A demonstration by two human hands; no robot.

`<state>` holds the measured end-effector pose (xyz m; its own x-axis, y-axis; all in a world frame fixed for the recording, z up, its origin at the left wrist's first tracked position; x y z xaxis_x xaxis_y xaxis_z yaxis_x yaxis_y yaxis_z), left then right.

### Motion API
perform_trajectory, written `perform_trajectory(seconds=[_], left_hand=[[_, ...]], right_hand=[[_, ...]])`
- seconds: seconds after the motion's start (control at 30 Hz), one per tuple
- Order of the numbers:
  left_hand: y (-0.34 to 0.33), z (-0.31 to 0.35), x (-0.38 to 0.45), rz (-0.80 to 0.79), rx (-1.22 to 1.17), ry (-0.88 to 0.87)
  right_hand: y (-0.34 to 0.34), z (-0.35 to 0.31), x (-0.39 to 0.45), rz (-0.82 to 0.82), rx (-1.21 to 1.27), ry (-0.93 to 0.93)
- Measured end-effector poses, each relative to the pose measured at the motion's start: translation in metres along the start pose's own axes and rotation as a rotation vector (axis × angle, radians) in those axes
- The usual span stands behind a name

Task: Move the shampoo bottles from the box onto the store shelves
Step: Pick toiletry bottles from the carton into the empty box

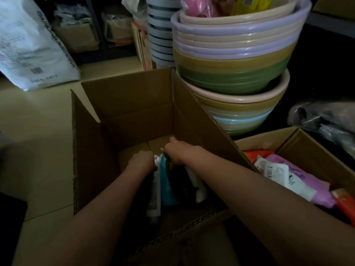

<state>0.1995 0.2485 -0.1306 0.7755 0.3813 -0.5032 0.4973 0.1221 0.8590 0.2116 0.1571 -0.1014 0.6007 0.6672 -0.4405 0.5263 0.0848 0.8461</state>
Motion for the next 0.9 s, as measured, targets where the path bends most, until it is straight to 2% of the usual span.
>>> perform_trajectory(seconds=[0.13,0.3,0.4,0.47,0.53,0.63,0.77,0.9], left_hand=[[0.058,0.022,-0.028,0.271,-0.134,-0.089],[0.133,0.058,-0.099,0.578,-0.51,-0.24],[0.164,0.098,-0.158,0.666,-0.715,-0.447],[0.171,0.139,-0.206,0.709,-0.755,-0.618],[0.155,0.189,-0.252,0.697,-0.702,-0.808],[0.084,0.256,-0.289,0.547,-0.457,-0.997],[-0.013,0.296,-0.268,0.332,-0.056,-0.945],[-0.061,0.298,-0.23,0.361,0.249,-0.848]], right_hand=[[0.03,-0.015,-0.019,0.132,-0.169,0.122],[0.117,0.006,-0.107,0.587,-0.267,0.133],[0.142,0.053,-0.191,0.818,-0.157,-0.011],[0.132,0.093,-0.249,0.932,-0.077,-0.166],[0.095,0.131,-0.289,0.841,0.003,-0.336],[0.012,0.17,-0.321,0.63,0.177,-0.504],[-0.09,0.21,-0.32,0.287,0.288,-0.56],[-0.124,0.232,-0.298,0.396,0.292,-0.603]])
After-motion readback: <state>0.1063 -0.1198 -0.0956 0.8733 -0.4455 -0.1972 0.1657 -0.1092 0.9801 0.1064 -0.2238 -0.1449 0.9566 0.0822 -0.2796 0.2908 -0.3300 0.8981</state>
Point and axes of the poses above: each hand's wrist, its own x-axis towards the middle knuckle, its own y-axis out of the back of the hand, z = x × y, the point moved 7 cm from there along x, towards the middle knuckle, and after that the axes turned 15 degrees about y, right-handed, at the moved point
